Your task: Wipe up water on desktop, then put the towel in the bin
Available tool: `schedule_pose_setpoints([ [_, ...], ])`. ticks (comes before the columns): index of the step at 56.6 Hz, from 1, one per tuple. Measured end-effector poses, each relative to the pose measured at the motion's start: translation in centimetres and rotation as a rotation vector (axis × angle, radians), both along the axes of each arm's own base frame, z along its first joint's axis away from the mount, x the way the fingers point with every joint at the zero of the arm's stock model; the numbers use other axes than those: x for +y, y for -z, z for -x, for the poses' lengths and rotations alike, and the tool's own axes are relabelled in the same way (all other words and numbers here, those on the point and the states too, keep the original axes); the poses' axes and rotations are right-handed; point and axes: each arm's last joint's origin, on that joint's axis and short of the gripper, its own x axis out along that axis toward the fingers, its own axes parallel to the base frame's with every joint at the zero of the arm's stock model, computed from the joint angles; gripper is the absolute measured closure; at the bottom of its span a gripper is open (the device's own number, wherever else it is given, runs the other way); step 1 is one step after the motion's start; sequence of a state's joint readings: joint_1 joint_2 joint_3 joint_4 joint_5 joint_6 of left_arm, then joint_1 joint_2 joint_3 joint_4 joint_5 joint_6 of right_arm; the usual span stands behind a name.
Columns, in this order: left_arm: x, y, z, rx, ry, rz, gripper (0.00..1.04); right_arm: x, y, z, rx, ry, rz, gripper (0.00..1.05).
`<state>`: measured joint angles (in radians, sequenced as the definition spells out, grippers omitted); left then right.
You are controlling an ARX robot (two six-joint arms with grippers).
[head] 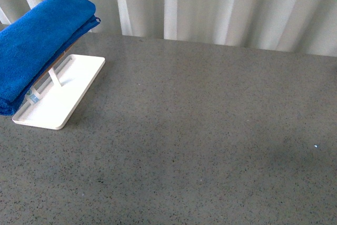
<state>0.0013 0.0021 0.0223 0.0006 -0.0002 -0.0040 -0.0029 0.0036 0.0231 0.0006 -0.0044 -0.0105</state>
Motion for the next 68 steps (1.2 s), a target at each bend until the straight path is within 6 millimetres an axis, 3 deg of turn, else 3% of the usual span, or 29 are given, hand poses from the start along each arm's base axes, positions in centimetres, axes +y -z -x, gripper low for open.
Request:
schedule_pose_setpoints([
  [68,0.00,0.00,0.00,0.000,0.000,0.000,0.07,0.00,0.00,0.00,0.000,0.000,0.000,0.07],
])
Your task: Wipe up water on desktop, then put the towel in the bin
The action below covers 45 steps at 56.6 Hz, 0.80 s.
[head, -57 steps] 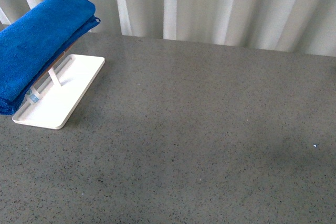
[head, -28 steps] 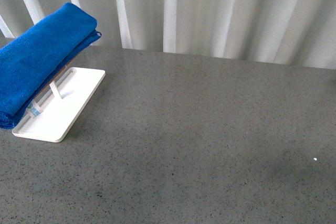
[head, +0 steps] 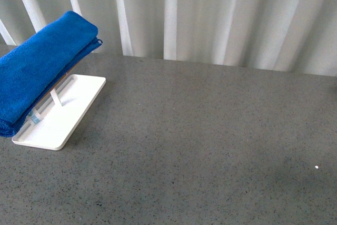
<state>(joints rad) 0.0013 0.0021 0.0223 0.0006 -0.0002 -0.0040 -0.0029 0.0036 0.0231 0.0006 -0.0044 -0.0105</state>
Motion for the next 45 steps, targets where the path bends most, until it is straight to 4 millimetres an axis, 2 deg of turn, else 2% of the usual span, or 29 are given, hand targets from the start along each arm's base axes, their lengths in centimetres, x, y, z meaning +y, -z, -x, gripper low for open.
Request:
schedule_pose_setpoints([
  [45,0.00,0.00,0.00,0.000,0.000,0.000,0.07,0.00,0.00,0.00,0.000,0.000,0.000,0.07],
])
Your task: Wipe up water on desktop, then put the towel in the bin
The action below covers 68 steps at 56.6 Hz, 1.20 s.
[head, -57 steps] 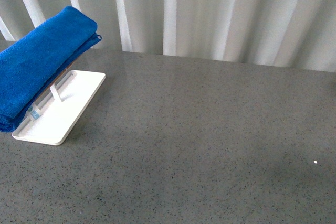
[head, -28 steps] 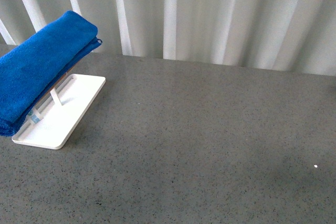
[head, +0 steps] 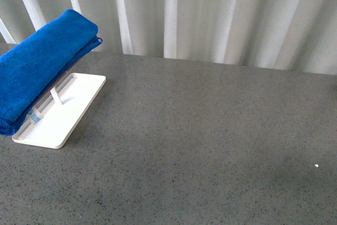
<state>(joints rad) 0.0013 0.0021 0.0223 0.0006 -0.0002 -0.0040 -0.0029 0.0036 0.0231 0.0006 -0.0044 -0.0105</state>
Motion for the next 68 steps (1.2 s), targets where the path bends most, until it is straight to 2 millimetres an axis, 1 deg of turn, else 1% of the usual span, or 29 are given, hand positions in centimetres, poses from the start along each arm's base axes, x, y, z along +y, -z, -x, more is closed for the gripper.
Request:
schedule_pose_setpoints([
  [10,0.0,0.0,0.0,0.007,0.005,0.005,0.07,0.0,0.0,0.0,0.000,0.000,0.000,0.07],
  [15,-0.6,0.1,-0.2,0.285,0.015,0.179,0.07,0.0,0.0,0.0,0.000,0.000,0.000,0.07],
  [17,-0.9,-0.1,-0.3,0.326,-0.002,0.222,0.07,0.0,0.0,0.0,0.000,0.000,0.000,0.07],
  [21,-1.6,-1.5,-0.9,0.309,0.027,0.262,0.07,0.0,0.0,0.0,0.000,0.000,0.000,0.07],
  [23,-1.8,-2.9,-1.6,0.272,0.048,0.277,0.07,0.0,0.0,0.0,0.000,0.000,0.000,0.07],
  [27,-1.9,-4.7,-3.0,0.233,0.059,0.286,0.07,0.0,0.0,0.0,0.000,-0.001,0.000,0.07],
  [30,-1.9,-6.3,-4.9,0.220,0.063,0.289,0.07,0.0,0.0,0.0,0.000,0.000,0.000,0.07],
  [31,-2.0,-6.6,-5.3,0.221,0.066,0.290,0.07,0.0,0.0,0.0,0.000,0.000,0.000,0.07],
  [34,-2.0,-8.0,-7.6,0.237,0.073,0.287,0.07,0.0,0.0,0.0,0.000,0.000,0.000,0.07],
  [35,-2.1,-8.2,-8.1,0.242,0.075,0.286,0.07,0.0,0.0,0.0,0.000,0.000,0.000,0.07],
  [37,-2.2,-8.9,-9.8,0.268,0.076,0.266,0.07,0.0,0.0,0.0,0.000,0.000,0.000,0.07],
  [38,-2.2,-9.1,-10.3,0.274,0.074,0.263,0.07,0.0,0.0,0.0,0.000,0.000,0.000,0.07],
  [40,-2.3,-9.8,-12.1,0.294,0.058,0.239,0.07,0.0,0.0,0.0,0.000,0.000,0.000,0.07],
  [41,-2.3,-9.9,-12.6,0.301,0.052,0.234,0.07,0.0,0.0,0.0,0.000,0.000,0.000,0.07],
  [44,-2.5,-10.9,-15.6,0.352,0.046,0.207,0.07,0.0,0.0,0.0,0.000,0.000,0.000,0.07],
  [45,-2.5,-11.1,-16.1,0.359,0.043,0.202,0.07,0.0,0.0,0.0,0.000,0.000,0.000,0.07],
  [47,-2.5,-11.6,-18.0,0.384,0.029,0.188,0.07,0.0,0.0,0.0,0.000,0.000,0.000,0.07],
  [48,-2.5,-11.7,-18.5,0.399,0.028,0.184,0.07,0.0,0.0,0.0,0.000,0.000,0.000,0.07],
  [51,-2.3,-12.3,-21.4,0.438,-0.005,0.150,0.07,0.0,0.0,0.0,0.000,0.000,0.000,0.07],
  [52,-2.2,-12.4,-21.9,0.444,-0.012,0.145,0.07,0.0,0.0,0.0,0.000,0.000,0.000,0.07],
  [54,-2.0,-12.6,-23.8,0.471,-0.031,0.118,0.07,0.0,0.0,0.0,0.000,0.000,0.000,0.07],
  [55,-1.9,-12.6,-24.2,0.479,-0.034,0.111,0.07,0.0,0.0,0.0,0.000,0.000,0.000,0.07],
  [57,-1.5,-12.6,-26.0,0.506,-0.062,0.087,0.07,0.0,0.0,0.0,0.000,0.000,0.000,0.07],
  [58,-1.4,-12.5,-26.4,0.513,-0.070,0.078,0.07,0.0,0.0,0.0,0.000,0.000,0.000,0.07],
  [62,-0.2,-11.8,-29.2,0.583,-0.126,0.034,0.07,0.0,0.0,0.0,0.000,0.000,0.000,0.07],
  [68,0.8,-10.0,-31.4,0.661,-0.134,0.014,0.07,0.0,0.0,0.0,0.000,0.000,0.000,0.07],
])
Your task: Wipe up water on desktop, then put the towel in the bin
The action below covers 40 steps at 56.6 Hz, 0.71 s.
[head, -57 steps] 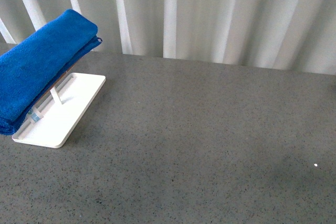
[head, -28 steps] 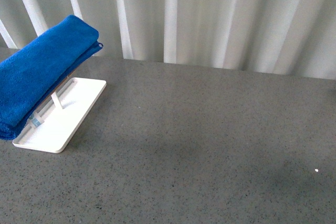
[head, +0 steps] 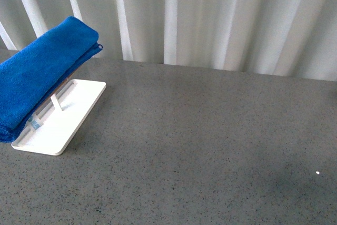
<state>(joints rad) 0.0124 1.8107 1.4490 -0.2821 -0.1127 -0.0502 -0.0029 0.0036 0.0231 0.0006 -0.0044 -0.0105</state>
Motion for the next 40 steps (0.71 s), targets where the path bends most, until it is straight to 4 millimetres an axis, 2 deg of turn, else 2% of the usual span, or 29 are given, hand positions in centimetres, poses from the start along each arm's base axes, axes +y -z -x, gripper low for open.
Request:
schedule_pose_setpoints([
  [5,0.7,1.9,-1.2,0.070,0.015,-0.009,0.07,0.0,0.0,0.0,0.000,0.000,0.000,0.07],
  [11,0.9,3.3,-1.7,0.110,0.017,-0.022,0.07,0.0,0.0,0.0,0.000,0.000,0.000,0.07],
  [30,0.5,6.1,-3.2,0.115,0.002,-0.039,0.07,0.0,0.0,0.0,0.000,0.000,0.000,0.07],
  [40,-0.5,7.1,-3.8,0.090,0.016,-0.047,0.07,0.0,0.0,0.0,0.000,0.000,0.000,0.07],
])
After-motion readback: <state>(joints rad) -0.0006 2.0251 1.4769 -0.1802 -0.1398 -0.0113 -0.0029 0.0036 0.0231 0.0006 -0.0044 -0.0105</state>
